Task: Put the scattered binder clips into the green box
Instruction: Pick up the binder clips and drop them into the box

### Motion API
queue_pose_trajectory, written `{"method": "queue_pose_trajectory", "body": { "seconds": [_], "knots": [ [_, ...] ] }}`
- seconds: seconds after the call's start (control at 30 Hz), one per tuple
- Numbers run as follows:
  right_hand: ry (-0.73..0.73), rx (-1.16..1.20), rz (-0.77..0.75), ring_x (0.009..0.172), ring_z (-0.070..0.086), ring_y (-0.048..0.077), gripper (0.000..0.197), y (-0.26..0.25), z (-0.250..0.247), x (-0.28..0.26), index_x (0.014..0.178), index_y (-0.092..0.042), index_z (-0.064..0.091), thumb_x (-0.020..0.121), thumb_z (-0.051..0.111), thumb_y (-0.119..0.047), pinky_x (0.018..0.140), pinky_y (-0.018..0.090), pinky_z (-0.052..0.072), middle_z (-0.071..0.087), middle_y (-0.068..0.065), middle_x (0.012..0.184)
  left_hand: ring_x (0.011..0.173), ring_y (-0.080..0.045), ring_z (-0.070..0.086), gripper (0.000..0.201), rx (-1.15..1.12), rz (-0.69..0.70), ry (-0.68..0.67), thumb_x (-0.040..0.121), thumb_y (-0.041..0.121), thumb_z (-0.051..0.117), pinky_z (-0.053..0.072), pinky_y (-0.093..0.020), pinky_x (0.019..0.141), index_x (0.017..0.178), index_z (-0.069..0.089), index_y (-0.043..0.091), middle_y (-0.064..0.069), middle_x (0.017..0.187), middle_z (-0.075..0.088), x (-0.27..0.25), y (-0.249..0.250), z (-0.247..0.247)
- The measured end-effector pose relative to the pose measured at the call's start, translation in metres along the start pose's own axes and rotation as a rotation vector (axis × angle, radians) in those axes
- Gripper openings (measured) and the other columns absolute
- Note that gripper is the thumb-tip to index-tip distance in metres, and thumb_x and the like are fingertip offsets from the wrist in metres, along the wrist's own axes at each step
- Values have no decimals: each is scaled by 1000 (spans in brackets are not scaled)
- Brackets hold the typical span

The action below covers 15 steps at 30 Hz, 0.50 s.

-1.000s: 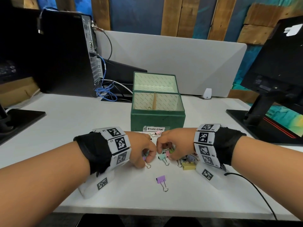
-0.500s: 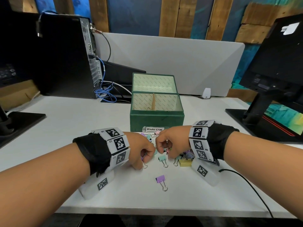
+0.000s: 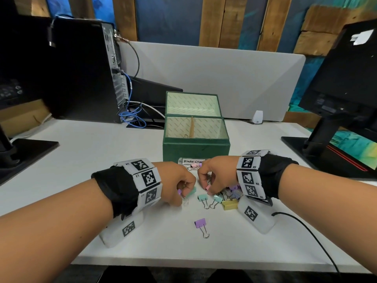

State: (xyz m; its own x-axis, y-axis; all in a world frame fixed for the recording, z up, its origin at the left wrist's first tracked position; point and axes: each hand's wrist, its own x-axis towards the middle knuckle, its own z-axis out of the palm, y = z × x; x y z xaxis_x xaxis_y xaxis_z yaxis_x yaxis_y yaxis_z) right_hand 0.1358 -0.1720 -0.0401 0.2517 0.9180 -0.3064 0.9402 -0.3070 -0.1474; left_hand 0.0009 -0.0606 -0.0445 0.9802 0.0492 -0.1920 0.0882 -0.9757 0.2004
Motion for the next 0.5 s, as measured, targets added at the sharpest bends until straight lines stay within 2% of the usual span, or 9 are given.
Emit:
{"method": "queue_pose_trajectory", "body": {
  "seconds": [0.1, 0.23, 0.37, 0.43, 0.5],
  "knots": [
    [0, -14, 11, 77, 54, 11, 17, 3, 0, 0, 75, -24, 60, 73, 76, -22, 65, 19, 44, 64, -1, 103, 77, -16, 54, 25, -9, -2, 16, 69, 14, 64, 54, -38, 81, 61, 47, 30, 9, 79, 55, 2, -3, 1],
    [-13, 45, 45, 70, 56, 11, 16, 11, -4, -4, 73, -21, 60, 71, 75, -18, 68, 26, 51, 67, 1, 93, 78, -16, 53, 28, -8, 7, 76, 69, 12, 62, 52, -34, 78, 59, 45, 31, 10, 75, 51, 4, -6, 2],
    [0, 132, 72, 48, 51, -3, 13, 19, -12, -7, 77, -19, 59, 75, 69, -12, 50, 12, 43, 57, -12, 66, 79, -12, 51, 26, -20, 4, 156, 71, 12, 64, 49, -27, 77, 65, 48, 32, 12, 76, 47, 5, -10, -6],
    [28, 201, 62, 51, 53, -2, 14, 24, -18, -8, 75, -20, 59, 75, 68, -10, 56, 14, 48, 58, -12, 66, 80, -13, 51, 30, -38, 15, 184, 72, 13, 65, 49, -27, 78, 65, 46, 36, 12, 76, 46, 4, -12, -13],
    [65, 297, 57, 61, 58, 8, 15, 28, -26, -9, 77, -19, 60, 76, 67, -6, 65, 22, 53, 60, -10, 68, 80, -13, 52, 26, -83, 20, 225, 72, 13, 66, 50, -30, 79, 68, 50, 34, 11, 79, 49, 4, -12, -23]
  ]
}}
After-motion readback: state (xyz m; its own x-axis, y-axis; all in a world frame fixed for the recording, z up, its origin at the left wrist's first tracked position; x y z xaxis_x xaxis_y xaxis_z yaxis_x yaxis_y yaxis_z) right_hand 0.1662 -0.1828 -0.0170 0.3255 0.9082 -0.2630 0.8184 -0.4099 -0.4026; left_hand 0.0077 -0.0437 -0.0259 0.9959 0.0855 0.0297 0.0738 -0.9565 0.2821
